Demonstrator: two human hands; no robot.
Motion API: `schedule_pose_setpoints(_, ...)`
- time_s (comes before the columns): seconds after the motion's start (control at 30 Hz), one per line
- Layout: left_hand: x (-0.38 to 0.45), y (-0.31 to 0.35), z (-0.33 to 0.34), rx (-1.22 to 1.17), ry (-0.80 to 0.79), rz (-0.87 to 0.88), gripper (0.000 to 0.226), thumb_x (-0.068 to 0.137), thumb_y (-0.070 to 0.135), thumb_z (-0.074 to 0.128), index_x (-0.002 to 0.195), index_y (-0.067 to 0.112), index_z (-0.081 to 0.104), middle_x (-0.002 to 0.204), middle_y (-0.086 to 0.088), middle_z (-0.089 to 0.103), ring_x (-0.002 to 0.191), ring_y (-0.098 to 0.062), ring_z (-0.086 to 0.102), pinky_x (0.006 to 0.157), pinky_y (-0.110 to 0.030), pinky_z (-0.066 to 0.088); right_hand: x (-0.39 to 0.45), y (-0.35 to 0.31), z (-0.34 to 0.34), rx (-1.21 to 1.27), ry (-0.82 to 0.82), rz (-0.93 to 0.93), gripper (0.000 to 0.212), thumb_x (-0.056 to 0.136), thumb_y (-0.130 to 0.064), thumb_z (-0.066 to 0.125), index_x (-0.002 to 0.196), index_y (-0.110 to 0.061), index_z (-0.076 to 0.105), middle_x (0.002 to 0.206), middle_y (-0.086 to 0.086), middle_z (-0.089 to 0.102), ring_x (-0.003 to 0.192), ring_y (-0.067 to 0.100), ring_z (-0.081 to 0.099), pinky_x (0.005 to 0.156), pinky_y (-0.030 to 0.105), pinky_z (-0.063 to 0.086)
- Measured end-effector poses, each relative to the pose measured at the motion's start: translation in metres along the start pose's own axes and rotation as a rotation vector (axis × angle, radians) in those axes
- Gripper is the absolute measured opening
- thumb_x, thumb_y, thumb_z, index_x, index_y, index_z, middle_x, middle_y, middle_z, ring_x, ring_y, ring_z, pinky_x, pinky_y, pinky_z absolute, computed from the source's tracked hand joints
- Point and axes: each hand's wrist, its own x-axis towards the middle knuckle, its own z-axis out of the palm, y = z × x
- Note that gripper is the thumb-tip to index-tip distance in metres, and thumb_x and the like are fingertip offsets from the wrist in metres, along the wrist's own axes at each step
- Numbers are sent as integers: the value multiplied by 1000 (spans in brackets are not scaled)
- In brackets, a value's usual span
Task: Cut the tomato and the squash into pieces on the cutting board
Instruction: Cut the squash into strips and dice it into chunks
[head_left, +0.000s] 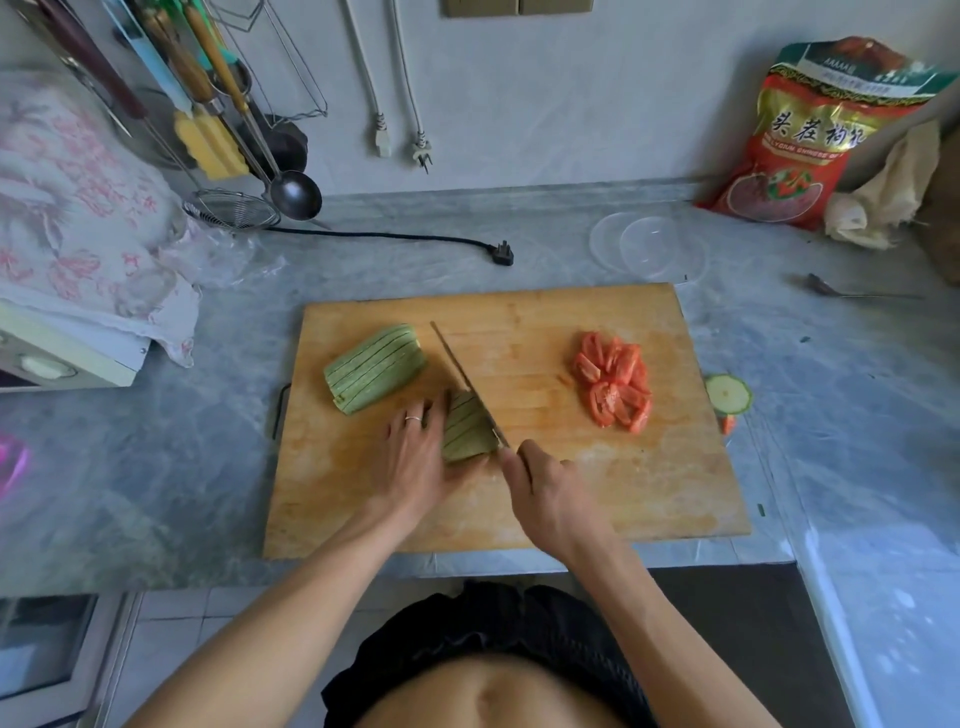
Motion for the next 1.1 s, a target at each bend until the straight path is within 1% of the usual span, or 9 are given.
schedule_pose_setpoints(0.17, 8, 2, -12, -11, -132, -7, 103, 69, 85, 57, 146, 19, 34, 138, -12, 46, 119, -32, 50, 90, -42, 44, 6, 6, -13, 89, 63, 63, 43, 103, -38, 42, 71, -10, 43, 52, 10, 45, 45, 25, 35, 46, 41, 29)
schedule_pose_setpoints(0.3, 20, -5, -20, -147, -205, -83, 107, 66, 92, 50, 147, 24, 36, 147, -10, 43, 131, -28, 45, 103, -44, 43, 14, 5, -21, 154, 71, 121, 46, 104, -41, 39, 78, -6, 50, 62, 20, 57, 48, 27, 44, 44, 48, 44)
schedule_pose_setpoints(0.37, 34, -14, -30, -248, -90, -97, 90, 76, 82, 52, 144, 23, 45, 144, -7, 46, 128, -24, 48, 103, -42, 44, 19, 5, -25, 153, 59, 134, 47, 103, -44, 38, 81, -6, 53, 67, 20, 61, 51, 31, 50, 46, 51, 48)
schedule_pose_setpoints(0.43, 56, -26, -44, -214, 26, -105, 71, 85, 56, 66, 142, 20, 46, 141, -7, 47, 127, -25, 47, 102, -39, 43, 26, 2, -27, 135, 43, 120, 48, 103, -46, 37, 82, -6, 54, 68, 19, 62, 53, 34, 55, 48, 53, 49)
schedule_pose_setpoints(0.57, 100, -54, -50, -7, -248, -203, 110, 73, 55, 79, 156, 25, 15, 158, -17, 23, 144, -36, 26, 115, -50, 28, 42, -7, -29, 99, 4, 81, 49, 103, -47, 37, 82, -7, 55, 67, 17, 64, 57, 38, 59, 48, 52, 50)
schedule_pose_setpoints(0.7, 116, -65, -50, -106, -389, -184, 103, 72, 43, 83, 155, 27, 23, 153, -19, 28, 137, -33, 36, 100, -38, 40, 57, -17, -29, 81, -38, 69, 49, 102, -48, 36, 82, -8, 55, 70, 15, 65, 60, 37, 61, 51, 48, 52)
schedule_pose_setpoints(0.83, 119, -76, -48, -136, -285, -330, 102, 67, 49, 84, 150, 27, 29, 149, -19, 36, 136, -34, 38, 103, -43, 44, 68, -22, -27, 78, -30, 57, 50, 103, -47, 36, 82, -6, 55, 70, 16, 65, 60, 37, 60, 51, 48, 52)
schedule_pose_setpoints(0.97, 106, -91, -50, -76, -196, -562, 93, 69, 61, 77, 142, 22, 34, 132, -14, 54, 119, -32, 53, 84, -39, 51, 75, -24, -24, 89, -43, 65, 47, 103, -46, 37, 83, -7, 56, 68, 16, 64, 56, 37, 60, 48, 50, 51)
schedule_pose_setpoints(1.1, 90, -96, -51, -80, -170, -620, 84, 71, 61, 75, 135, 19, 39, 124, -14, 58, 114, -34, 57, 82, -39, 48, 80, -29, -22, 91, -77, 63, 46, 103, -44, 38, 85, -6, 56, 70, 18, 64, 50, 35, 60, 41, 46, 52)
